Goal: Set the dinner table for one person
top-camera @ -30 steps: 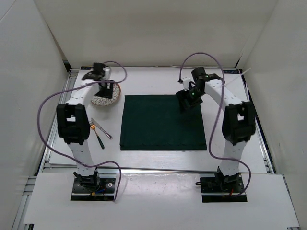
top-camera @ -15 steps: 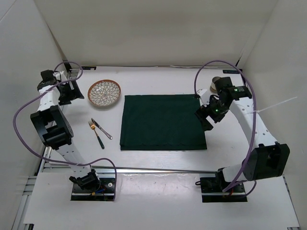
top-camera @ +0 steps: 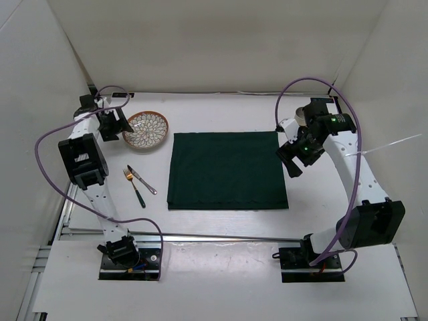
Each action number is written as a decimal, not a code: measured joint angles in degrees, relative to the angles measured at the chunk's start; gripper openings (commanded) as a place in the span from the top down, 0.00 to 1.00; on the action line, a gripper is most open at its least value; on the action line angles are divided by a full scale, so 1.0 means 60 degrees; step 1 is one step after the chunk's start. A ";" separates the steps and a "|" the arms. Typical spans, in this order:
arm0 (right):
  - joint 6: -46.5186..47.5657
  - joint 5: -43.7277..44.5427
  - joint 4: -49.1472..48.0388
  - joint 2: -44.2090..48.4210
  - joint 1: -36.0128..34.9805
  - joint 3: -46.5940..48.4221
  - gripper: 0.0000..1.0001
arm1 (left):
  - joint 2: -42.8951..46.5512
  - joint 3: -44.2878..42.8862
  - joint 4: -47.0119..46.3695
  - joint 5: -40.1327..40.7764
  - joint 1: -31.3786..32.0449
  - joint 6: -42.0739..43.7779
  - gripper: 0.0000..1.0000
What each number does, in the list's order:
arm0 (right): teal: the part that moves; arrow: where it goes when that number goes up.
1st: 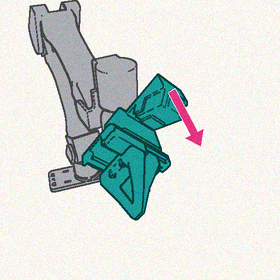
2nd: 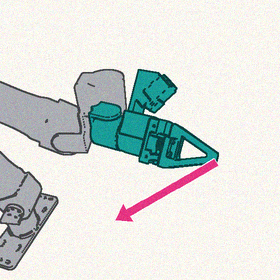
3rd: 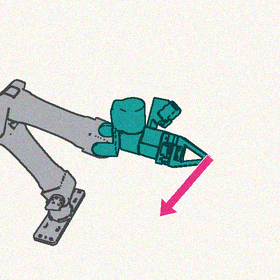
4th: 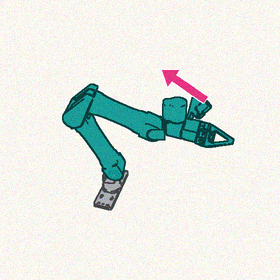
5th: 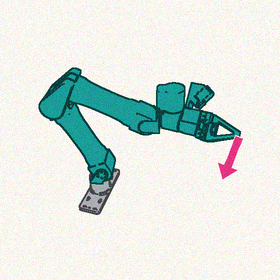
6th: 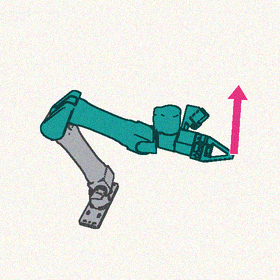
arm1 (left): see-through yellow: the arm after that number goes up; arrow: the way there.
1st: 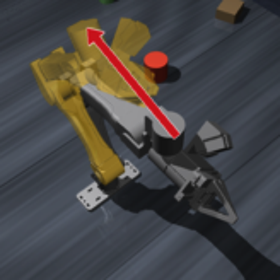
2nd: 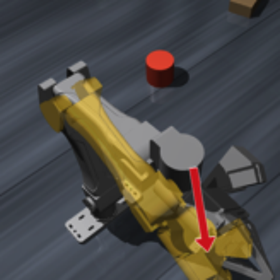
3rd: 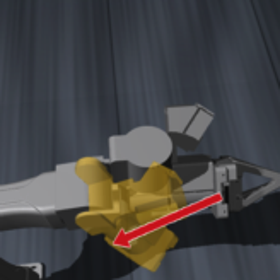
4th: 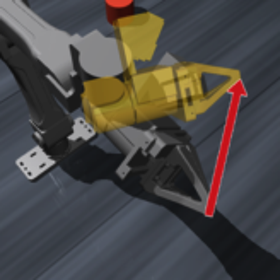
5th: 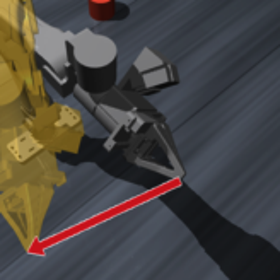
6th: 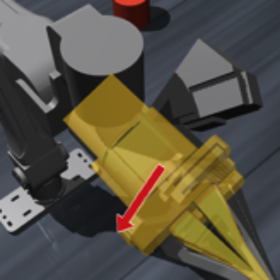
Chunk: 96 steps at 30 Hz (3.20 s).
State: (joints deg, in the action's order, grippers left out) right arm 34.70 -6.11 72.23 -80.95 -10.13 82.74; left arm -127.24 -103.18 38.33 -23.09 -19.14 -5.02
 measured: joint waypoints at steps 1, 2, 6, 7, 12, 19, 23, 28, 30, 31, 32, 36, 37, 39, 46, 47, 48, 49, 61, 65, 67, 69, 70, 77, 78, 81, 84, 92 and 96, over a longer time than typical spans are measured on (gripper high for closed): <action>-0.0007 0.0044 0.0011 0.0000 0.0000 0.0000 0.00 | -0.0091 -0.0117 -0.0036 0.0055 0.0098 -0.0044 0.13; -0.0007 0.0102 0.0015 0.0000 0.0000 0.0000 0.00 | -0.0168 -0.0219 -0.0073 0.0117 0.0197 -0.0091 0.14; -0.0047 0.0299 0.0026 0.0000 0.0000 0.0000 0.00 | -0.0495 -0.0397 -0.0219 0.0477 0.0627 -0.0280 0.34; -0.0058 0.0328 0.0026 0.0000 0.0000 0.0000 0.00 | -0.0586 -0.0397 -0.0215 0.0634 0.0725 -0.0310 0.42; -0.0164 0.0452 0.0026 0.0004 0.0000 0.0018 0.00 | -0.0790 -0.0448 -0.0404 0.0838 0.0947 -0.0936 0.90; -0.0219 0.0703 0.0026 0.0146 0.0058 0.0044 0.00 | -0.0306 -0.0368 -0.0605 0.0197 0.0852 -0.1362 0.90; -0.0215 0.0772 -0.0007 0.0266 0.0200 -0.0084 0.00 | -0.0197 -0.0317 -0.0372 -0.0463 0.0331 -0.1377 0.90; -0.0215 0.0900 -0.0015 0.0342 0.0313 -0.0452 0.00 | 0.0164 -0.0353 -0.0036 -0.1242 -0.0554 -0.1151 0.90; -0.0215 0.0954 -0.0007 0.0342 0.0321 -0.0514 0.00 | 0.0543 -0.0386 0.0022 -0.1537 -0.0597 -0.1096 0.90; -0.0215 0.0984 -0.0018 0.0342 0.0321 -0.0514 0.00 | 0.0783 -0.0386 0.0025 -0.1698 -0.0503 -0.1071 0.90; -0.0215 0.0994 -0.0025 0.0346 0.0321 -0.0514 0.00 | 0.1115 -0.0382 0.0025 -0.1905 -0.0310 -0.1042 0.90; -0.0215 0.1067 -0.0036 0.0350 0.0321 -0.0514 0.00 | 0.2637 0.0120 -0.0357 -0.2524 0.1341 -0.0903 0.90; -0.0215 0.1100 -0.0051 0.0350 0.0321 -0.0514 0.00 | 0.2994 0.0346 -0.0477 -0.2637 0.1909 -0.0831 0.90; -0.0211 0.1213 -0.0069 0.0353 0.0321 -0.0506 0.00 | 0.3603 0.0827 -0.0619 -0.3027 0.3333 -0.0725 0.90; -0.0215 0.2033 -0.0350 0.0342 0.0375 0.0346 0.00 | 0.3107 0.1818 -0.0153 -0.3697 0.6357 -0.0233 0.90; -0.0215 0.2113 -0.0382 0.0335 0.0386 0.0557 0.00 | 0.2852 0.1818 -0.0113 -0.3639 0.6437 -0.0182 0.90; -0.0215 0.2233 -0.0455 0.0324 0.0426 0.0798 0.00 | 0.2601 0.1814 -0.0109 -0.3541 0.6462 -0.0138 0.90; -0.0215 0.2288 -0.0543 0.0324 0.0452 0.0943 0.00 | 0.2324 0.1810 -0.0127 -0.3391 0.6462 -0.0117 0.90; -0.0211 0.2532 -0.0627 0.0302 0.0630 0.1166 0.00 | 0.0178 0.0692 -0.0251 -0.2459 0.6488 0.0087 0.90; -0.0211 0.2528 -0.0627 0.0302 0.0780 0.1162 0.00 | 0.0160 0.0678 -0.0262 -0.2430 0.6499 0.0087 0.90; -0.0211 0.2524 -0.0627 0.0302 0.0805 0.1166 0.00 | 0.0157 0.0692 -0.0262 -0.2415 0.6499 0.0087 0.90; -0.0215 0.2517 -0.0627 0.0302 0.0812 0.1162 0.00 | 0.0157 0.0707 -0.0262 -0.2401 0.6499 0.0087 0.90; -0.0219 0.2514 -0.0627 0.0302 0.0812 0.1162 0.00 | 0.0157 0.0725 -0.0262 -0.2397 0.6499 0.0087 0.90; -0.0219 0.2452 -0.0627 0.0222 0.0812 0.1162 0.00 | -0.0018 0.0750 -0.0390 -0.2484 0.6583 -0.0033 0.90; -0.0219 0.2437 -0.0627 0.0186 0.0812 0.1162 0.00 | -0.0084 0.0750 -0.0419 -0.2550 0.6594 -0.0076 0.90; -0.0219 0.2415 -0.0623 0.0098 0.0812 0.1162 0.00 | -0.0211 0.0747 -0.0474 -0.2685 0.6601 -0.0186 0.90; -0.0219 0.2375 -0.0616 0.0091 0.0812 0.1162 0.00 | -0.0302 0.0743 -0.0517 -0.2754 0.6594 -0.0295 0.89; -0.0211 0.2186 -0.0546 0.0091 0.0812 0.1158 0.00 | -0.0313 0.0743 -0.0492 -0.2688 0.6386 -0.0321 0.30; -0.0211 0.2029 -0.0543 0.0087 0.0849 0.1158 0.00 | -0.0226 0.0747 -0.0499 -0.2827 0.6051 -0.0397 0.00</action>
State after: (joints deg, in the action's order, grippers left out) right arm 33.43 6.07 68.97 -80.42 -5.04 89.69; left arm -128.60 -98.70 35.33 -40.05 17.17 -7.40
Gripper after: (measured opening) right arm 0.996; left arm 0.918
